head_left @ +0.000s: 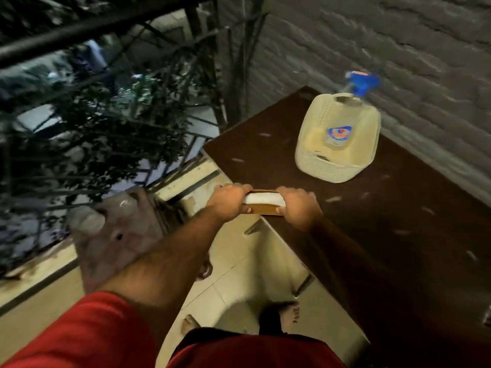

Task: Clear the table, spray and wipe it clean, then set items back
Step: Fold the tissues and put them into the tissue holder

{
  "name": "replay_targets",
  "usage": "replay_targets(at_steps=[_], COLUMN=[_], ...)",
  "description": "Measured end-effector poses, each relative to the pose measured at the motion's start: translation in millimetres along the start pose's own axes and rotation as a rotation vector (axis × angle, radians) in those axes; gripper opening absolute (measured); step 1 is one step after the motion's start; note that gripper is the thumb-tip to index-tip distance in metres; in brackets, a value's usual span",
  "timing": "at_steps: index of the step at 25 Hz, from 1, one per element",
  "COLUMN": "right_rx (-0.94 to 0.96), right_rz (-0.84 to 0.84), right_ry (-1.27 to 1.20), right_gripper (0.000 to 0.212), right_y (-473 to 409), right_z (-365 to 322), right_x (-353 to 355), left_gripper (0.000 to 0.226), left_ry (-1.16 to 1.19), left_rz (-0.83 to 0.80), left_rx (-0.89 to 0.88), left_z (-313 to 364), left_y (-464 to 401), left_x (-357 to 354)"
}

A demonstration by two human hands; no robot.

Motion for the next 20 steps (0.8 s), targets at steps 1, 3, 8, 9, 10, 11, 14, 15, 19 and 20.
replay_targets(at_steps=[1,3,8,9,10,11,14,15,19,20], right_rx=[0.046,0.101,0.239,0.246,0.270,0.289,0.365,0.380,0.491,0.522], right_rz=[-0.008,-0.033,-0.105,-0.120,-0.113,-0.116,-0.120,-0.138,-0.149,-0.169], right_ry=[-0.008,-0.032,-0.058,-0.042,-0.028,0.011,0.078,0.101,0.093,0.081], right_gripper=[0.044,0.045,0.047,0.047,0.047,0.047,0.051,0.053,0.057,0.056], right_y=[-3,-7,-10,-10,-12,-16,-30,-36,-76,-91], right_z=[-36,-97,-254,-280,-305,-330,-382,-396,-445,-456], right_x=[-9,-28,-80,-91,-101,-110,-135,-144,-189,-202], left_gripper=[0.048,0.052,0.054,0.051,0.048,0.047,0.051,0.052,0.048,0.047], left_ry=[0.022,0.062,0.169,0.182,0.195,0.204,0.241,0.262,0.315,0.322], left_rz=[0.013,0.039,0.120,0.132,0.139,0.145,0.151,0.150,0.137,0.133], left_rx=[0.037,0.085,0.245,0.288,0.332,0.374,0.481,0.518,0.636,0.651], left_z=[-33,-88,-227,-251,-273,-294,-338,-352,-417,-430], left_y=[21,62,173,193,210,226,253,259,262,259], left_x=[-2,-5,-16,-20,-26,-32,-48,-55,-93,-103])
Point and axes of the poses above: each hand's wrist, its own y-axis away from the middle knuckle, its own x-axis out of the back of the hand, z = x × y, the point moved 9 cm from there along -y, towards the middle knuckle, and after that the axes turned 6 degrees about -y, right-handed, at the moved point
